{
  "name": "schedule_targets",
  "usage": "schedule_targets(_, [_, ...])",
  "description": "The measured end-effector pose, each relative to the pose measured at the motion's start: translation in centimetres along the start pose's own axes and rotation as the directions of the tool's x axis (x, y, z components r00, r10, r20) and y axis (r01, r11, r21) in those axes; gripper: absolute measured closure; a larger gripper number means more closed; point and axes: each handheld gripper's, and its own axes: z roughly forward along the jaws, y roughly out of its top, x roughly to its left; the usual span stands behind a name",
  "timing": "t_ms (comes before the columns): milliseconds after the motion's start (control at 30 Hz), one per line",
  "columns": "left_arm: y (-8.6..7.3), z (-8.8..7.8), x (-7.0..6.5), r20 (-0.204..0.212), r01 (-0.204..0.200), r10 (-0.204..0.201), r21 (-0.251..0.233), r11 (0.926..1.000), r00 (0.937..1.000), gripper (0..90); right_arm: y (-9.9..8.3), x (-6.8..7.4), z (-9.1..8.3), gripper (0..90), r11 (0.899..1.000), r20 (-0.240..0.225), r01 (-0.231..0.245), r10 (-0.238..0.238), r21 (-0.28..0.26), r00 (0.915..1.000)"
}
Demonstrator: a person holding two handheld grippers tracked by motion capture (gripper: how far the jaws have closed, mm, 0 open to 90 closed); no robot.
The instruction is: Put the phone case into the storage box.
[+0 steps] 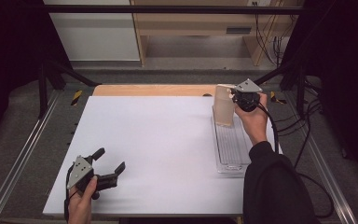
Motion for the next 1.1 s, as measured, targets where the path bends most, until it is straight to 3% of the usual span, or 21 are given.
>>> schedule_targets(933, [-0.01, -0.05, 0.04, 0.000, 0.007, -0.007, -0.001, 1.0000, 1.0000, 4.8, -0.04, 0.18, 0.45, 76.0, 1.000, 0.015, -0.001, 0.001, -0.007, 0.9999])
schedule_targets(1100, [-0.01, -0.04, 0.06, 0.000, 0.008, -0.008, -0.001, 1.0000, 1.0000, 4.8, -0.02, 0.15, 0.50, 70.6, 1.000, 0.020, -0.013, 0.014, -0.010, 0.9997])
